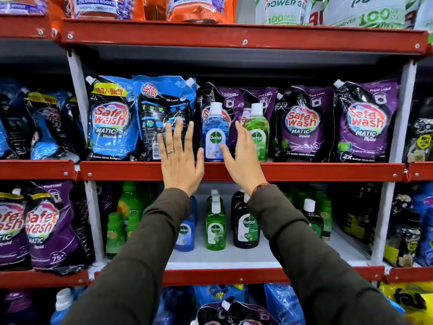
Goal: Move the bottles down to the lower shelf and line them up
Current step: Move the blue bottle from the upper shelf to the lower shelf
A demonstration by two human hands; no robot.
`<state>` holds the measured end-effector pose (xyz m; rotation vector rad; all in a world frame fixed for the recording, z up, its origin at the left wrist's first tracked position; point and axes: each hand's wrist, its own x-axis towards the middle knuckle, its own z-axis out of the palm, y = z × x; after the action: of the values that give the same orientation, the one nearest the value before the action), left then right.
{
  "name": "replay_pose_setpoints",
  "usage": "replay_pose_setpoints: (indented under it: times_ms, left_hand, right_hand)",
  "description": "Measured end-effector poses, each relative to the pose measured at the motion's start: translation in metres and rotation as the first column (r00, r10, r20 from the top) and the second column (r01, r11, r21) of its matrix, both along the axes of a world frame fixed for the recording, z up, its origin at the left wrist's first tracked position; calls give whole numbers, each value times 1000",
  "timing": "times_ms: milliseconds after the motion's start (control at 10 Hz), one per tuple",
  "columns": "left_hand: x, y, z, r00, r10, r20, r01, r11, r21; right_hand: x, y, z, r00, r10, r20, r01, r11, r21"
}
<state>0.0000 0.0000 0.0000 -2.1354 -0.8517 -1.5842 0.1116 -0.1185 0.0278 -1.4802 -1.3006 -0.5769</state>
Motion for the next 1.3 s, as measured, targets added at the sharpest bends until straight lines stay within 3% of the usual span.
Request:
replay_pose_setpoints:
  times_ms: [200,400,800,1300]
  left_hand:
    - [-8,28,-6,995,97,-12,-97,993,-71]
    - [-6,32,-8,996,84,7,-84,995,-55]
    - [-9,35,-8,998,62,-10,-62,996,-64]
    - [-34,3,-42,998,-55,-21,54,998,-43]
  right_hand:
    - [1,27,22,947,142,-288,-200,963,-182]
    - [11,38,27,905,146,-400,-212,969,-126]
    - [-4,20,35,843,291,-452,-290,954,73]
    - [-19,-11,-3,847,313,-431,-312,947,74]
